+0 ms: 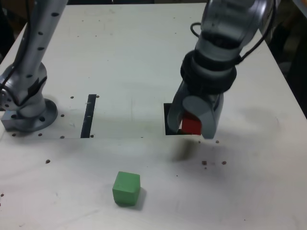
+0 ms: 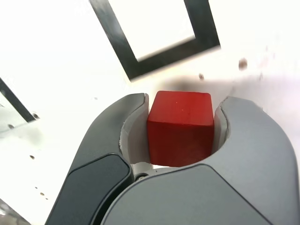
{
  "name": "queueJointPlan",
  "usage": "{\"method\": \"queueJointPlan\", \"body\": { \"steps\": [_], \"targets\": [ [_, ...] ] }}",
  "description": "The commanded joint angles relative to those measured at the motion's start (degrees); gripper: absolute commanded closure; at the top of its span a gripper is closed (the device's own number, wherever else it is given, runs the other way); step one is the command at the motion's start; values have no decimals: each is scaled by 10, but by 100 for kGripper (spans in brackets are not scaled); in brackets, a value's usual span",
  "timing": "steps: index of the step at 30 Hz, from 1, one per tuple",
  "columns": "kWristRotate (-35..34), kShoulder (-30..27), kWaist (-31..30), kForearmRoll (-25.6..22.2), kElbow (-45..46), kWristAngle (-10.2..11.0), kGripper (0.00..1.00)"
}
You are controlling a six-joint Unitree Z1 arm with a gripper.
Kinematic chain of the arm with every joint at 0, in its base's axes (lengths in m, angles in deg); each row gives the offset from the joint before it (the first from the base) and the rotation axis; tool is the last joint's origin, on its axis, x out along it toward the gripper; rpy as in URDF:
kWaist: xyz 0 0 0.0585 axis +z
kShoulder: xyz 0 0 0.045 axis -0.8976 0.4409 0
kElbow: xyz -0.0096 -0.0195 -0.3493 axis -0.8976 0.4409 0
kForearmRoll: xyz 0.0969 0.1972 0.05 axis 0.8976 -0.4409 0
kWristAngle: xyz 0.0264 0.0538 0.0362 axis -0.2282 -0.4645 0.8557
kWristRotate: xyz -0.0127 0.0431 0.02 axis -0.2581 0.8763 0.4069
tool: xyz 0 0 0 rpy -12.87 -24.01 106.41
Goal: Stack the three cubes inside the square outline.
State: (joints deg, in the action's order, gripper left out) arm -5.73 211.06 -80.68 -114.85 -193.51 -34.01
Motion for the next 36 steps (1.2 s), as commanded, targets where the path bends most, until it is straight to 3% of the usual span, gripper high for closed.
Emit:
{"method": "queueJointPlan", "body": {
  "steps": [1,13,36],
  "targets": [
    [6,-3,18,4,12,2,74],
    [13,-25,86,102,118,-7,74],
    [15,-21,110,139,151,-11,73]
  ]
}}
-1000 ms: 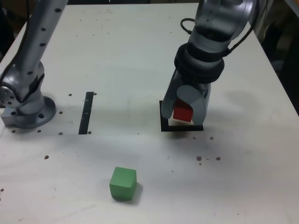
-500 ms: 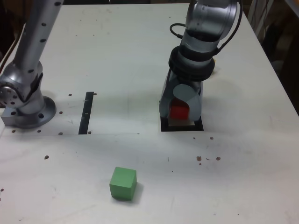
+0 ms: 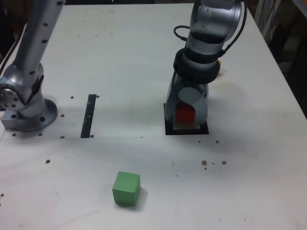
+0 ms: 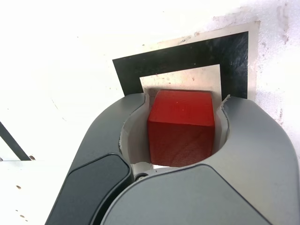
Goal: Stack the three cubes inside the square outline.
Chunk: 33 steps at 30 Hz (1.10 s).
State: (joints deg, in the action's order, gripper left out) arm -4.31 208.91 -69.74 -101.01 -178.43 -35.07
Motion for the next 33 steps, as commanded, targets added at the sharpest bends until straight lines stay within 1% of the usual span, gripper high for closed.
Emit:
{"method": "queueJointPlan", "body": {
  "steps": [1,5,20,24,26,27,28,31,33],
  "targets": [
    [1,1,1,1,0,-1,72],
    [1,1,1,1,0,-1,70],
    [1,6,1,3,0,-4,70],
    [1,7,1,4,0,-4,66],
    [1,8,1,4,0,-4,59],
    [2,9,1,4,0,-4,54],
    [3,9,1,4,-1,-5,45],
    [6,9,1,5,-3,-6,21],
    [8,9,1,5,-4,-6,10]
  ]
}}
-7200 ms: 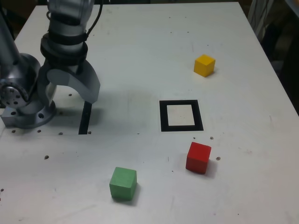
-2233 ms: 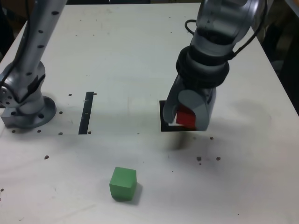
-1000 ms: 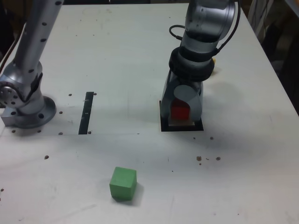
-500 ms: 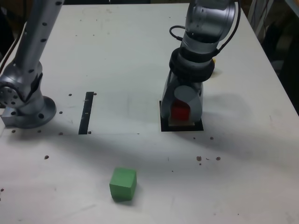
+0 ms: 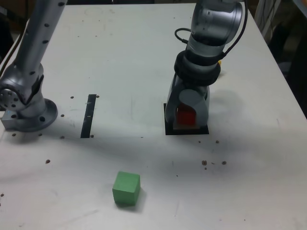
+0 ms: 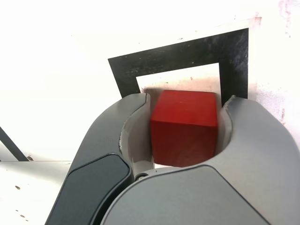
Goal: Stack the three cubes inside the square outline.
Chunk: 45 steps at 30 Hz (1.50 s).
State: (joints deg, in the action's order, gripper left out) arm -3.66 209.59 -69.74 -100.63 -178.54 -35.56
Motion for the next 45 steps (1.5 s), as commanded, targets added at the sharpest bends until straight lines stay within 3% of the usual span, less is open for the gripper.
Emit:
{"method": "queueJointPlan", "body": {
  "steps": [1,5,15,36,45],
  "targets": [
    [2,2,1,1,-4,-1,6],
    [2,-2,1,1,-7,-1,1],
    [9,-27,1,-21,-7,3,1],
    [88,-95,3,-119,-36,53,1],
    [192,-93,56,-147,-70,78,1]
  ]
}}
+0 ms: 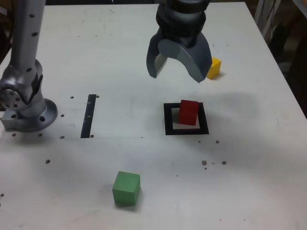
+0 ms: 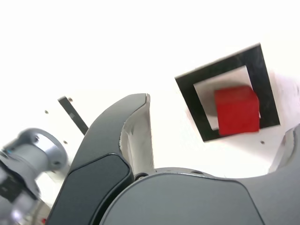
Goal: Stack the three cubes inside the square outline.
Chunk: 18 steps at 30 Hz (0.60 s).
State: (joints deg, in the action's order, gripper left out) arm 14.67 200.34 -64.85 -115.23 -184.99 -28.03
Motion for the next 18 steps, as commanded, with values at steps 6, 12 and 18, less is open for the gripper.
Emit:
{"method": "queueJointPlan", "body": {
  "steps": [6,12,18],
  "targets": [
    [112,24,69,3,-67,38,1],
    [216,74,129,9,-149,54,1],
    [315,125,170,41,-191,53,1]
  ]
}}
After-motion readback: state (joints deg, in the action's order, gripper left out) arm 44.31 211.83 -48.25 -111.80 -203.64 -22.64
